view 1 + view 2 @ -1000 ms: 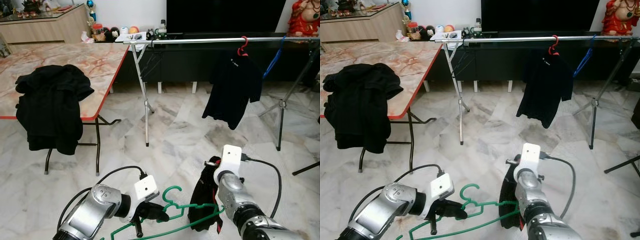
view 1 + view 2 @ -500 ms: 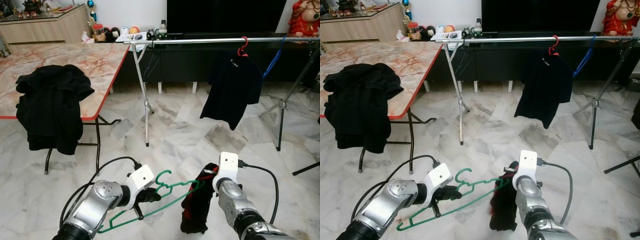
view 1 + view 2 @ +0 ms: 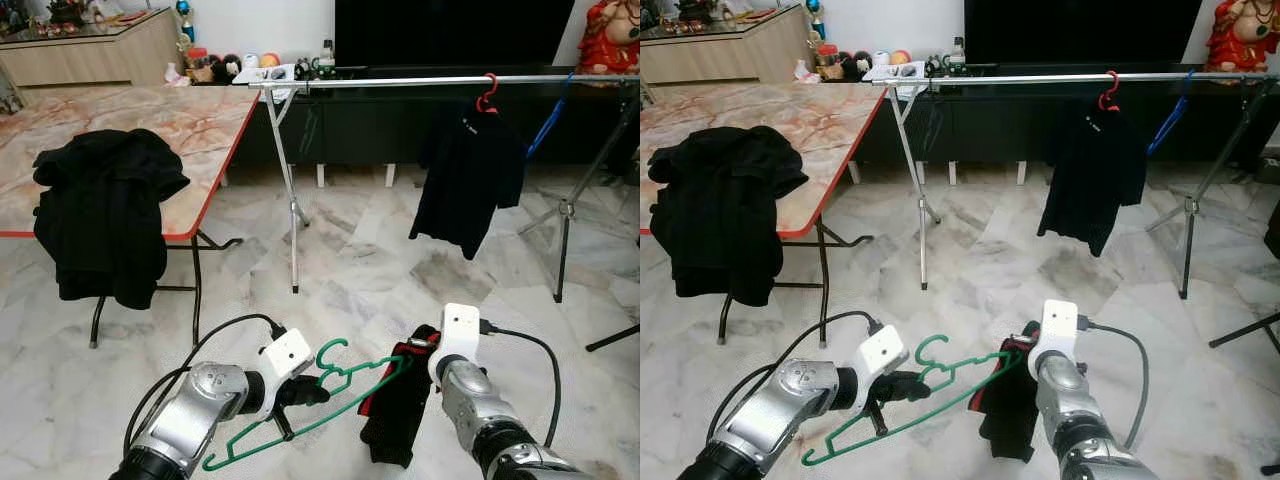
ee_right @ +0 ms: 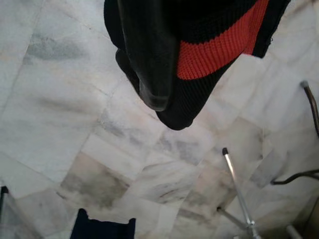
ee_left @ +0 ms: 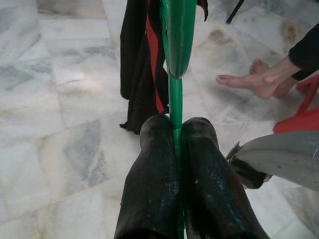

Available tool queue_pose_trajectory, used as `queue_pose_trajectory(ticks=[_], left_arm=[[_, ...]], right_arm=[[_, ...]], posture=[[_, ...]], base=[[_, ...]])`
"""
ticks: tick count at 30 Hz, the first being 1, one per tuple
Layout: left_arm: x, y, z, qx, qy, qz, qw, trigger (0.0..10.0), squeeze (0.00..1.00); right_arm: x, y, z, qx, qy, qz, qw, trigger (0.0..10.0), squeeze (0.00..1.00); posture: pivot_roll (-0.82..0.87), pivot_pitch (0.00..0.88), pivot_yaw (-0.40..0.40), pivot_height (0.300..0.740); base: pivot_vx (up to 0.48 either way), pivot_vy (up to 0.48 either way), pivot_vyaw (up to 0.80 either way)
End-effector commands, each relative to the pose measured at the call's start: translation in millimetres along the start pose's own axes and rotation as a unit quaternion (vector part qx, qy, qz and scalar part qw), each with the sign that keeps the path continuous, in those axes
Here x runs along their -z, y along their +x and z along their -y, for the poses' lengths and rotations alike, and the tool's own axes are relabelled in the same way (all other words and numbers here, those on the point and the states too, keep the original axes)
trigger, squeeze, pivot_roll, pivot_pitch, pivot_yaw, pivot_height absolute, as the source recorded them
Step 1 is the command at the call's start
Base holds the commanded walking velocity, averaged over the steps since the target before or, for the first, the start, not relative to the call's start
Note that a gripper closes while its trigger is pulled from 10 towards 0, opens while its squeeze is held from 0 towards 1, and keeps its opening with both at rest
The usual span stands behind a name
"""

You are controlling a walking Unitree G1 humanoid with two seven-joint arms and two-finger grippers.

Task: Hang hanger

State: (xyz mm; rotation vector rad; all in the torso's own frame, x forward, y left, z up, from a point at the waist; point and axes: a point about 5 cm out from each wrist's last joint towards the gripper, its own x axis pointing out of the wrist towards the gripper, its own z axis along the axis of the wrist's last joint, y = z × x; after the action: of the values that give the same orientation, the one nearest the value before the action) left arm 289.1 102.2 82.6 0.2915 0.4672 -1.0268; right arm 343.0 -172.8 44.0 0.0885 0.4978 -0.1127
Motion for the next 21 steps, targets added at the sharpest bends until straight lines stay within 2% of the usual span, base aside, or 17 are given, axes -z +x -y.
queue_pose_trajectory(ticks=[1,4,7,10,14,17,21], left_arm=[[-4,-1.7,-2.4,-0.014,0.004,0.011,1.0,10.0,0.0],[-7,0.9,-7.2,-0.041,-0.005,0.02,0.999,10.0,0.0],[-8,2.1,-6.9,-0.042,-0.01,0.023,0.999,10.0,0.0],[-7,2.6,-5.5,-0.039,-0.009,0.021,0.999,10.0,0.0],[-7,2.6,1.0,-0.013,-0.008,0.02,1.0,10.0,0.0],[-7,2.1,5.2,0.007,-0.009,0.02,1.0,10.0,0.0],[-8,2.1,6.2,0.012,-0.009,0.016,1.0,10.0,0.0]], right_arm=[[-15,1.4,-3.9,-0.004,0.026,0.02,0.999,10.0,0.0],[-22,1.9,-9.2,-0.013,0.047,0.027,0.998,10.0,0.0],[-23,1.8,-11.2,-0.012,0.055,0.03,0.998,10.0,0.0],[-22,1.6,-8.4,0.004,0.055,0.03,0.998,10.0,0.0],[-17,0.9,3.2,0.037,0.081,0.026,0.996,10.0,0.0],[-15,1.1,-0.9,0.008,0.113,0.018,0.993,10.0,0.0],[-18,1.5,-6.3,-0.008,0.115,0.019,0.993,10.0,0.0]], posture=[[0.1,0.038,0.043,0.74],[0.1,0.04,0.041,0.74],[0.1,0.04,0.041,0.74],[0.1,0.04,0.041,0.74],[0.1,0.04,0.041,0.74],[0.11,0.041,0.043,0.74],[0.11,0.041,0.043,0.74]], base=[[0.0,0.0,0.0],[0.0,0.0,0.0],[0.0,0.0,0.0],[0.0,0.0,0.0],[0.0,0.0,0.0],[0.0,0.0,0.0],[0.0,0.0,0.0]])
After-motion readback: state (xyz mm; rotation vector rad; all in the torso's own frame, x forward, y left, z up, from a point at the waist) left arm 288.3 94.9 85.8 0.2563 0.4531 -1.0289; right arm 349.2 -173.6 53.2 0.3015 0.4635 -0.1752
